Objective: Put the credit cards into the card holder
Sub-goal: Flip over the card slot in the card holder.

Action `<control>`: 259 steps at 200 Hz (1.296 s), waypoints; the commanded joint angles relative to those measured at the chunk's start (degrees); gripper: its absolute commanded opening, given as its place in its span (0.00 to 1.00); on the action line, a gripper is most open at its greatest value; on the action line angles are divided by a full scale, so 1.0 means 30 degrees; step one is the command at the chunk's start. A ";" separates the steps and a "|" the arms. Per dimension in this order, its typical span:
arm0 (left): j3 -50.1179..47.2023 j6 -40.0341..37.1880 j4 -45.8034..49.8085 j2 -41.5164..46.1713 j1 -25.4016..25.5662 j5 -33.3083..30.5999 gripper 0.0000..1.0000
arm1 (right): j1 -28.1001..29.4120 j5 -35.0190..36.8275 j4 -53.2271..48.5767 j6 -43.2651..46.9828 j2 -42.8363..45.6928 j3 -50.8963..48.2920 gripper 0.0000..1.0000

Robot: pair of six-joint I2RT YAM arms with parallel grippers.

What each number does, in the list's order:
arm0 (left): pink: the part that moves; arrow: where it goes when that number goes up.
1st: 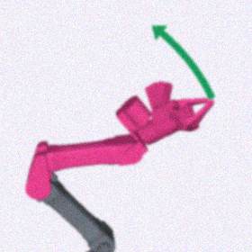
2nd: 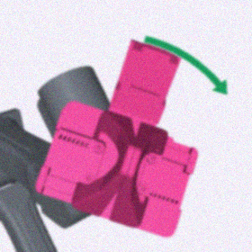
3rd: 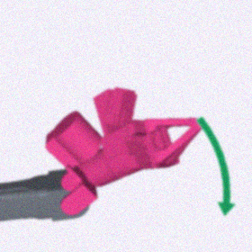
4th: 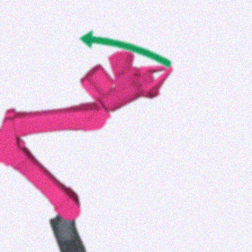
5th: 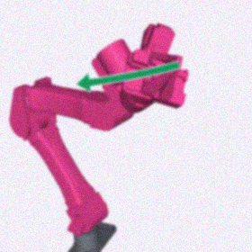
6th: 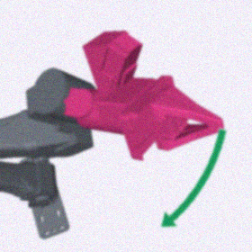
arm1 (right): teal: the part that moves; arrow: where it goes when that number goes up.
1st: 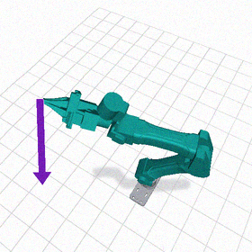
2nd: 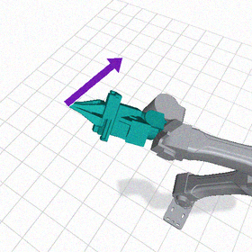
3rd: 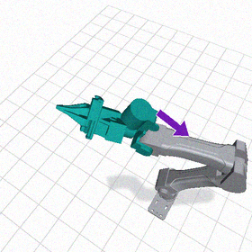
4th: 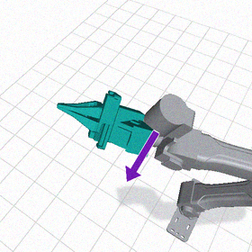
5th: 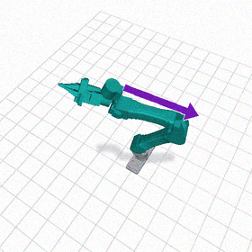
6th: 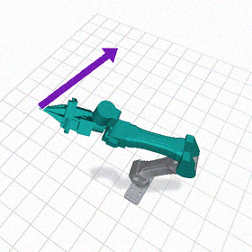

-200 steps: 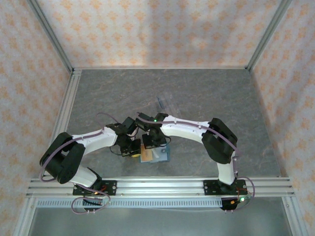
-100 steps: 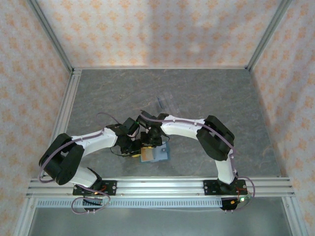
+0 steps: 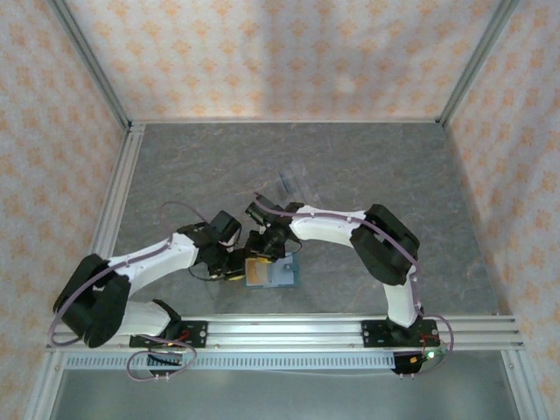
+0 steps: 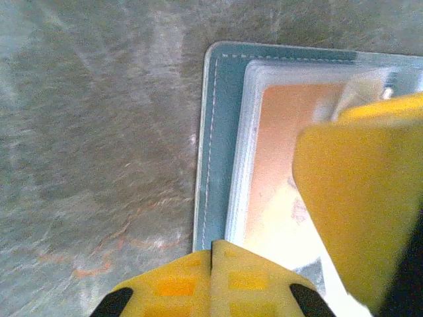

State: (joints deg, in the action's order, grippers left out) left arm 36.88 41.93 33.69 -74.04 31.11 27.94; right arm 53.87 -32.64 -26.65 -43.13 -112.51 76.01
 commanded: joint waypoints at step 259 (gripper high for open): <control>0.0537 0.0494 0.4574 0.5398 -0.2830 -0.0407 0.40 | 0.0738 -0.1077 -0.1672 0.1851 0.0147 0.5911 0.48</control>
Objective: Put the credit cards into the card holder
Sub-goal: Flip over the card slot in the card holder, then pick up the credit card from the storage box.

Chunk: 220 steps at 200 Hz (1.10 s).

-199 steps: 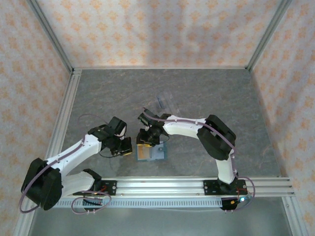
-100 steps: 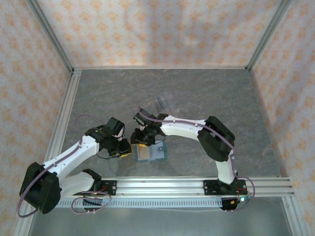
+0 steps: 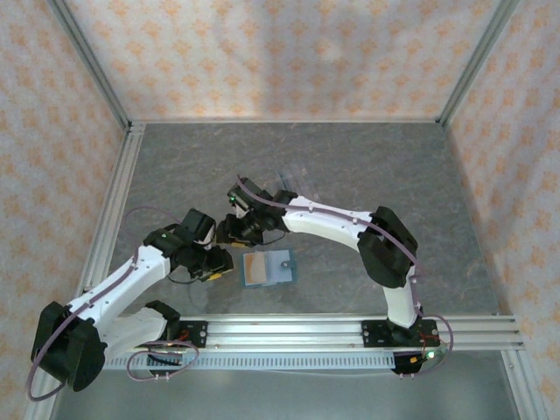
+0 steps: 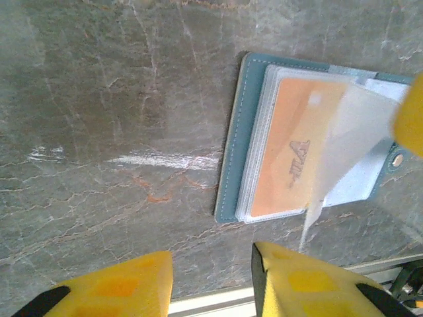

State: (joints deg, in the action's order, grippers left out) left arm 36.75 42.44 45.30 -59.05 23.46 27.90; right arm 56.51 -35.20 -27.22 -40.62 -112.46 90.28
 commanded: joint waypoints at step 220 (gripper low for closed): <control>0.2677 -0.0611 -0.0891 -0.1399 -0.0409 0.0705 0.65 | -0.6062 1.1035 -1.6846 1.1458 -0.9853 1.9937 0.44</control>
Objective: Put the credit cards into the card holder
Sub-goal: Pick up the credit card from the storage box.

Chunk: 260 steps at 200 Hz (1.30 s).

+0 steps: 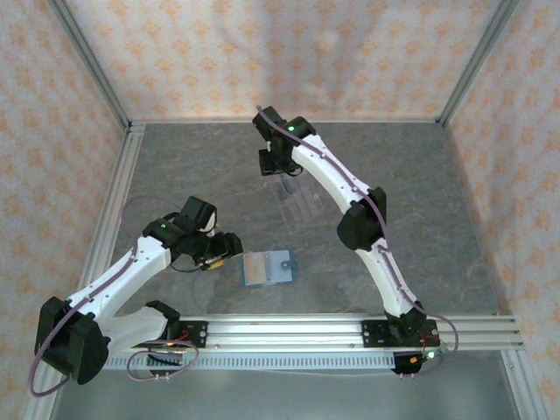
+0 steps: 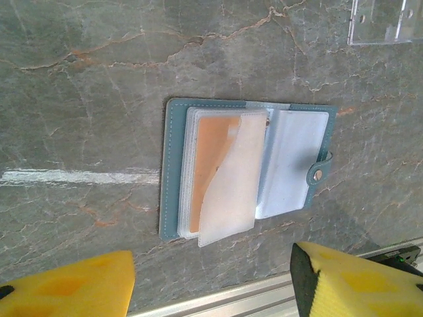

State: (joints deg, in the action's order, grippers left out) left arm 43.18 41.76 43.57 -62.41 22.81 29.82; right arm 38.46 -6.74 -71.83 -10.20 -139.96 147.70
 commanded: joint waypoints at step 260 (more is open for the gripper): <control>-0.0209 0.0407 0.0095 0.0940 -0.0190 -0.0647 0.65 | -0.0068 0.2118 -0.0951 0.2460 -0.1885 -0.0001 0.00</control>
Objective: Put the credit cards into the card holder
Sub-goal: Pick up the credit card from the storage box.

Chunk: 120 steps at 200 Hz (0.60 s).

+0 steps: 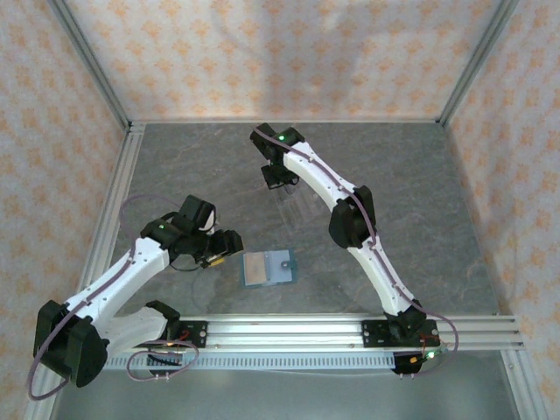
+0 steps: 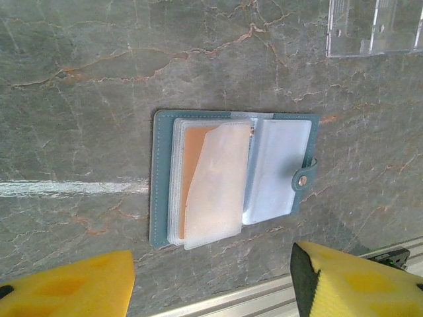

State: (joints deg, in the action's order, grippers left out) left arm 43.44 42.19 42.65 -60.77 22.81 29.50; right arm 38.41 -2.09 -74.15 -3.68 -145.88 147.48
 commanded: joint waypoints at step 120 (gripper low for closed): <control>0.0343 -0.1126 -0.1180 -0.3824 0.0271 0.0578 0.69 | 0.0219 0.0433 0.1105 -0.0195 0.7621 -0.3239 0.00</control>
State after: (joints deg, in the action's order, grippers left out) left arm 42.04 41.15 40.75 -69.17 22.87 30.94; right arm 38.48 1.89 -72.73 -3.09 -132.00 146.02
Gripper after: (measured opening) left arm 0.686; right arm 0.050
